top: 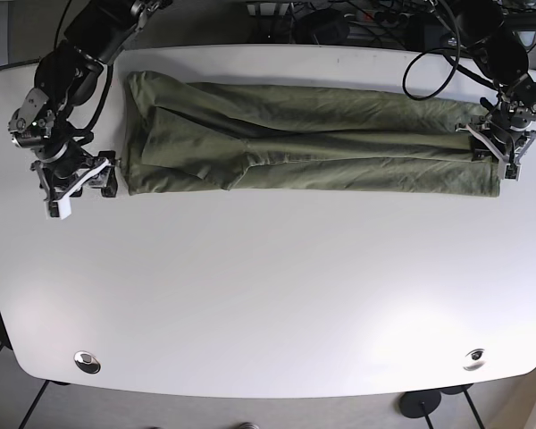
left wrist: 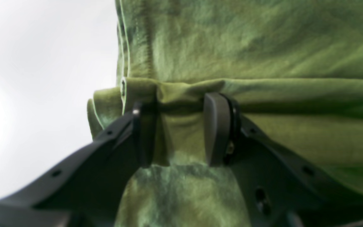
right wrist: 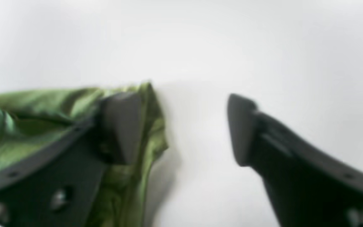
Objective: Fold the T-shirt properly
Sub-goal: 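Release the hem and press the folded strip flat with both grippers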
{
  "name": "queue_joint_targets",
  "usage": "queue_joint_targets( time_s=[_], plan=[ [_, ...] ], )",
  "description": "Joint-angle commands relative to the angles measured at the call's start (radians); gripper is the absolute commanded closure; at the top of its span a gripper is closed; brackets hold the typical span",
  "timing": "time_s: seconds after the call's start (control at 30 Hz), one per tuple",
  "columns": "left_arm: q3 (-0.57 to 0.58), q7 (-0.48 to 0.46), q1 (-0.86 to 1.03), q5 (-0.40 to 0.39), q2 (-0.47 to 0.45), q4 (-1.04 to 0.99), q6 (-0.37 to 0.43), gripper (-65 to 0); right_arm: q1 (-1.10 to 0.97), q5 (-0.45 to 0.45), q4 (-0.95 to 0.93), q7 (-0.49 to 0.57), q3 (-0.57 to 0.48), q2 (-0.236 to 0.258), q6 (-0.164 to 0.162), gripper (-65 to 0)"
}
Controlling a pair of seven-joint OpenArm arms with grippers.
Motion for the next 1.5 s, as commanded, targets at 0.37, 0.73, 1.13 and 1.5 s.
queue_joint_targets(
  time_s=[0.37,0.73,1.13,1.5],
  plan=[
    [0.0,0.06,0.005,0.053,-0.003,0.0,0.002,-23.1,-0.179,0.108,-0.03,-0.011,-0.158,-0.088,-0.003,-17.9],
    [-0.066,0.226,-0.068,0.044,0.01,0.097,0.002,-23.2,0.014,0.028,-0.35,0.128,-0.156,0.01,0.006,-16.5],
    [-0.232,0.43,0.006,-0.576,-0.089,0.152,0.002,-46.5,-0.008,0.039,-0.291,0.124,-0.158,0.016,0.008,-16.5],
    [-0.165,0.424,0.017,-0.697,-0.129,-0.117,0.002,-46.5,-0.009,0.039,-0.287,0.124,-0.158,0.018,0.008,-16.5]
  ],
)
